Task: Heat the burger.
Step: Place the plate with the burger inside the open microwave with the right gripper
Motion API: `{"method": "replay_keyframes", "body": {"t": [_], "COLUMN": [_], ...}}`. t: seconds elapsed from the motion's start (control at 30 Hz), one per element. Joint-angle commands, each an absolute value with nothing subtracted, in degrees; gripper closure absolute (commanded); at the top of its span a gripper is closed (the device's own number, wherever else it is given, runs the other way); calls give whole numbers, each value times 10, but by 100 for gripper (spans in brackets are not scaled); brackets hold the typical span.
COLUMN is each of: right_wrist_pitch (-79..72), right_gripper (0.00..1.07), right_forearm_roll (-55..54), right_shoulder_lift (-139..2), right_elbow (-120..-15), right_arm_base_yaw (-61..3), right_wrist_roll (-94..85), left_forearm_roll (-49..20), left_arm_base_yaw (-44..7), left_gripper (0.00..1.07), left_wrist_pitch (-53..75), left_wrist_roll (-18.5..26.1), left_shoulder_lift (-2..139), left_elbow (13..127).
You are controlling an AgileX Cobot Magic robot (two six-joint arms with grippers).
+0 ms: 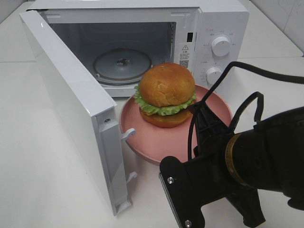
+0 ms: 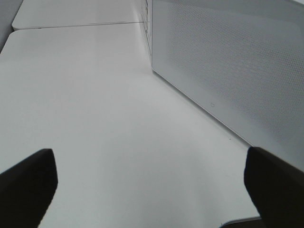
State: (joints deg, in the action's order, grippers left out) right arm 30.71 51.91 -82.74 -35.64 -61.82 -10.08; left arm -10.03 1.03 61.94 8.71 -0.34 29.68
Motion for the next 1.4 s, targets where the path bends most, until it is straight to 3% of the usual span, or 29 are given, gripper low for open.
{"method": "replay_keyframes", "body": {"t": [0.03, 0.33, 0.73, 0.83, 1.1, 1.17, 1.4], "right_wrist_pitch": [264, 202, 92, 86, 46, 49, 52], "right_gripper": [107, 107, 107, 107, 107, 107, 107], "right_forearm_roll": [563, 547, 441, 434, 338, 273, 172], "right_shoulder_lift": [-820, -820, -820, -820, -820, -828, -849], "right_elbow": [-359, -359, -359, -359, -360, -376, -411], "right_arm_base_yaw": [-615, -603, -462, -455, -406, -387, -375], "right_wrist_roll": [-111, -188, -381, -394, -504, -563, -672], "left_forearm_roll": [-102, -102, -102, -102, -102, -102, -102], "left_arm_base_yaw": [13, 13, 13, 13, 13, 13, 13], "left_gripper": [6, 6, 6, 6, 6, 6, 6], "left_wrist_pitch": [612, 612, 612, 612, 612, 612, 612], "left_wrist_roll": [85, 85, 85, 85, 85, 85, 85], "left_shoulder_lift": [-11, -11, -11, -11, -11, -11, -11], "left_elbow": [298, 298, 298, 298, 298, 298, 298]}}
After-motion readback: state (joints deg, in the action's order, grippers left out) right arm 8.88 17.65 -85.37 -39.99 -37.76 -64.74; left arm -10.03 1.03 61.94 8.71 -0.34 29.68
